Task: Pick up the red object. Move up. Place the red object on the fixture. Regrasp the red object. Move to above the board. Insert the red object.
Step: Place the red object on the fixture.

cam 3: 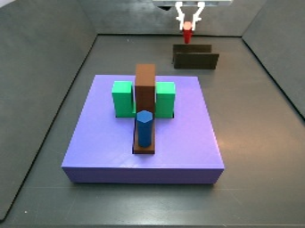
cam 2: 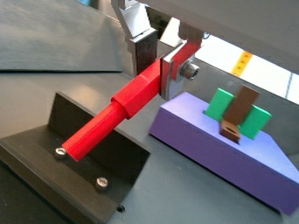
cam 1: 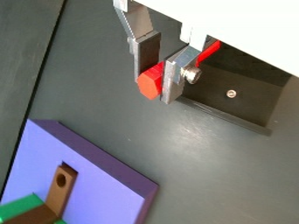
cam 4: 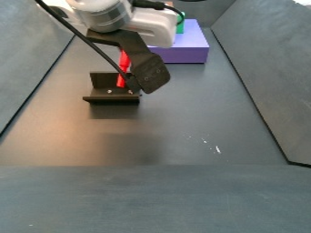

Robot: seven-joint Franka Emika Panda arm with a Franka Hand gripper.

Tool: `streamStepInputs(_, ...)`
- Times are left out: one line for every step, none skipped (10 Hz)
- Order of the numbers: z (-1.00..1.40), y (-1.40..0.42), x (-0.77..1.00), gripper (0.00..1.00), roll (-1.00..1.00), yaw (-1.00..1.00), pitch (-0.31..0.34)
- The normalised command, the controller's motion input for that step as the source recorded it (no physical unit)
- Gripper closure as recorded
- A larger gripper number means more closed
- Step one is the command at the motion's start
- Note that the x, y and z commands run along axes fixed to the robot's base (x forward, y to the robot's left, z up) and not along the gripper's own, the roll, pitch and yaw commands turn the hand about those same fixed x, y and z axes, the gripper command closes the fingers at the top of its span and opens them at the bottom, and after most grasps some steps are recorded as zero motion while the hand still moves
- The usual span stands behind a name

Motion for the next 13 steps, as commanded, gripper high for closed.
streamStepInputs(-0.01,-0.04,0.73,1.0,-0.26,0.25,0.151)
streamStepInputs(-0.23,-0.02,0.65,1.0,-0.27,0.3,0.031)
streamStepInputs(-0.32,0.0,0.54,1.0,-0.22,0.24,0.0)
streamStepInputs(-0.33,0.0,0.46,1.0,0.0,0.22,0.0)
streamStepInputs(-0.25,0.0,0.35,1.0,0.16,0.27,0.0)
streamStepInputs(-0.25,0.0,0.31,1.0,0.13,0.27,0.0)
streamStepInputs(-0.28,0.0,0.27,1.0,0.0,0.27,0.0)
streamStepInputs(-0.25,0.0,0.16,1.0,-0.21,0.23,0.0)
streamStepInputs(-0.21,-0.01,0.17,1.0,-0.31,0.24,-0.009)
streamStepInputs(-0.19,-0.03,0.01,1.0,-0.26,0.17,-0.031)
streamStepInputs(-0.11,-0.05,0.0,1.0,0.0,0.1,-0.014)
streamStepInputs(0.0,-0.1,-0.05,1.0,0.46,0.01,0.0)
streamStepInputs(-0.01,-0.05,0.0,1.0,0.35,0.0,0.0)
